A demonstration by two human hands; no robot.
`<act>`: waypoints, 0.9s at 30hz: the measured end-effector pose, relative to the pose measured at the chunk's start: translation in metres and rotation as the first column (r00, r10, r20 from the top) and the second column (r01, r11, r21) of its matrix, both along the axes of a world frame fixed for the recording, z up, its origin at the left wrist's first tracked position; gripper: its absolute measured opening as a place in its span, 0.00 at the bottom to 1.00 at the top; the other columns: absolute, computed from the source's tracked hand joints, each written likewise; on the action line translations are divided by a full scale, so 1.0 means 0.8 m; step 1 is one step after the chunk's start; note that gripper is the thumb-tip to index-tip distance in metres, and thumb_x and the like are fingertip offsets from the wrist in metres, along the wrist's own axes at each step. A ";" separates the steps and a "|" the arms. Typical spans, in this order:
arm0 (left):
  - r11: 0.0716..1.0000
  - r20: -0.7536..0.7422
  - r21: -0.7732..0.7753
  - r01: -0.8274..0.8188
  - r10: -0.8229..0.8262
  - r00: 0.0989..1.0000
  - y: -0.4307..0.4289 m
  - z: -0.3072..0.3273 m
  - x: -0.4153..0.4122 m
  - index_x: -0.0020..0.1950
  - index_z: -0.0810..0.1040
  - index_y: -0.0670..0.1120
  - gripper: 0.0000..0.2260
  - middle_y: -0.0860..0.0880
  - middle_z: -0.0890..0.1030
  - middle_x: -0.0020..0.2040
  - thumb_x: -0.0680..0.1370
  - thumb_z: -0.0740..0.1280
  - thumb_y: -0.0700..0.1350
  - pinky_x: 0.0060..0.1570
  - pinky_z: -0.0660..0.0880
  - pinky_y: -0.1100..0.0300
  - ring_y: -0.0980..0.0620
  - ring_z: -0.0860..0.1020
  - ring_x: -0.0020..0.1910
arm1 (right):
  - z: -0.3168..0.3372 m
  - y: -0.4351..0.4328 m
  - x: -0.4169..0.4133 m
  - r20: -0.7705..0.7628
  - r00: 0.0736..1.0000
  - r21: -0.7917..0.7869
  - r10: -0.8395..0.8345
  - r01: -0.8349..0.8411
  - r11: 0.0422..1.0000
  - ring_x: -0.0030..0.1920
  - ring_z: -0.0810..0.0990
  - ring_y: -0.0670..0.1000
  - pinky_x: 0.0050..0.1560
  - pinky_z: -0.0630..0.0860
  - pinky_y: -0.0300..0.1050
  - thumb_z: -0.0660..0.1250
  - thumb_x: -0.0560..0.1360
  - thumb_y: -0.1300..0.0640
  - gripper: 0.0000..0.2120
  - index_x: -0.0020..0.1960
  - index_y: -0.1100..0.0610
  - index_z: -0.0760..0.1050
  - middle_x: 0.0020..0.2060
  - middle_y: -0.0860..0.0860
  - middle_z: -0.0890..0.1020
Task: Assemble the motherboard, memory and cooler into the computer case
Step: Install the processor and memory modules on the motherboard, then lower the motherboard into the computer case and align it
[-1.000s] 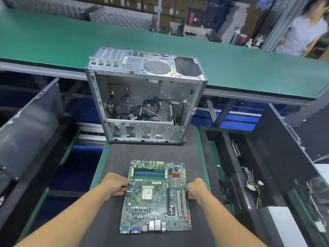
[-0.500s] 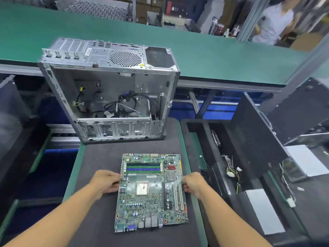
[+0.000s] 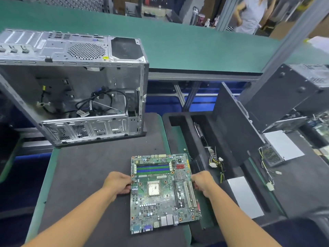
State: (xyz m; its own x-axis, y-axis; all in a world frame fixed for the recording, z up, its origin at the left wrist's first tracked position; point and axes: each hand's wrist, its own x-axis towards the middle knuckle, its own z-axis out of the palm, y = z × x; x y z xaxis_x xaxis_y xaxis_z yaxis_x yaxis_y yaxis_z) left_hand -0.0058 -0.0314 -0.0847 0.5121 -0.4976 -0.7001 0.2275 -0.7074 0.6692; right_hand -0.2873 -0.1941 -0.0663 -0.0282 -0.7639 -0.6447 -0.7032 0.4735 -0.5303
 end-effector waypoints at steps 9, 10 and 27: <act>0.999 0.107 0.049 0.008 -0.014 0.994 0.000 -0.010 -0.014 0.41 0.83 0.43 0.03 0.45 0.85 0.39 0.74 0.73 0.37 0.39 0.83 0.54 0.50 0.84 0.34 | -0.018 -0.009 0.000 -0.011 0.999 -0.015 0.035 -0.035 0.999 0.38 0.74 0.55 0.41 0.72 0.47 0.65 0.78 0.64 0.05 0.44 0.60 0.75 0.38 0.57 0.76; 0.999 0.111 0.049 0.015 -0.020 0.994 0.000 -0.009 -0.015 0.40 0.83 0.43 0.04 0.45 0.85 0.39 0.74 0.72 0.37 0.39 0.83 0.54 0.50 0.84 0.34 | -0.020 -0.009 -0.001 -0.017 0.999 -0.015 0.030 -0.031 0.999 0.35 0.70 0.54 0.39 0.68 0.48 0.64 0.77 0.67 0.08 0.39 0.61 0.74 0.33 0.57 0.73; 0.995 0.184 -0.093 0.018 0.000 0.983 0.070 0.031 0.067 0.44 0.83 0.44 0.06 0.46 0.84 0.34 0.77 0.66 0.42 0.27 0.74 0.62 0.50 0.80 0.27 | -0.040 -0.014 -0.007 -0.026 0.999 -0.014 0.020 -0.021 1.000 0.36 0.72 0.56 0.39 0.71 0.48 0.67 0.79 0.64 0.09 0.52 0.71 0.79 0.35 0.57 0.76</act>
